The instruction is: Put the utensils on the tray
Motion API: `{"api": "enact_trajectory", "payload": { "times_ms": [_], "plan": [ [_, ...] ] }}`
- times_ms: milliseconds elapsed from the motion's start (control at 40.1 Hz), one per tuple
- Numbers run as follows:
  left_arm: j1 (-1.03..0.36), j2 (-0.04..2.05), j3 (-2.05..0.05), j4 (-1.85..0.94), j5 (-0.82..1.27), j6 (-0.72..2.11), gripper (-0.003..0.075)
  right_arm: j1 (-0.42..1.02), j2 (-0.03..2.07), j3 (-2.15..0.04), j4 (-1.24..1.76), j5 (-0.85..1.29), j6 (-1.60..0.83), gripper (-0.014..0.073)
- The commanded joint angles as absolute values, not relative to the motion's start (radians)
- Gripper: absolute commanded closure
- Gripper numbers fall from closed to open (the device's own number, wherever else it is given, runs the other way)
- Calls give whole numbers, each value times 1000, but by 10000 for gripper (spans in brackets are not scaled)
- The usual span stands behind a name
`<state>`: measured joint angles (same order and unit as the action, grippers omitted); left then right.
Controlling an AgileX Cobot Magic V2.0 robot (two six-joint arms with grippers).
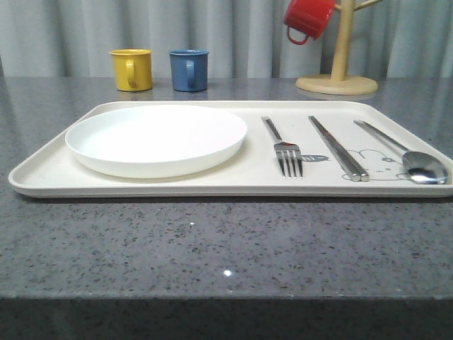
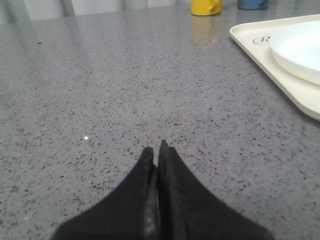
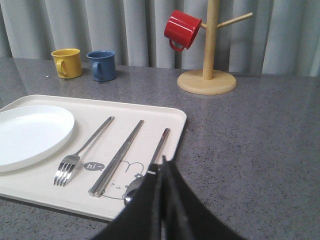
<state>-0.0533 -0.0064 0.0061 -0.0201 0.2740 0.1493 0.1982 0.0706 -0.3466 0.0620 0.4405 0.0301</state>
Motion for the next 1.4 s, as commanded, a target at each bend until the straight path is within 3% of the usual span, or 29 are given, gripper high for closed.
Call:
{"api": "enact_trajectory", "payload": {
  "times_ms": [0, 175, 1073, 1372],
  "plan": [
    [-52, -30, 9, -32, 106, 143, 738, 198, 83, -370, 56, 361, 22, 624],
    [-52, -30, 7, -34, 25, 143, 738, 198, 83, -370, 56, 361, 22, 624],
    [-52, -30, 7, -34, 28, 143, 738, 198, 83, -369, 45, 356, 22, 624],
    [-52, -28, 7, -34, 28, 143, 738, 54, 37, -127, 95, 140, 22, 624]
  ]
}}
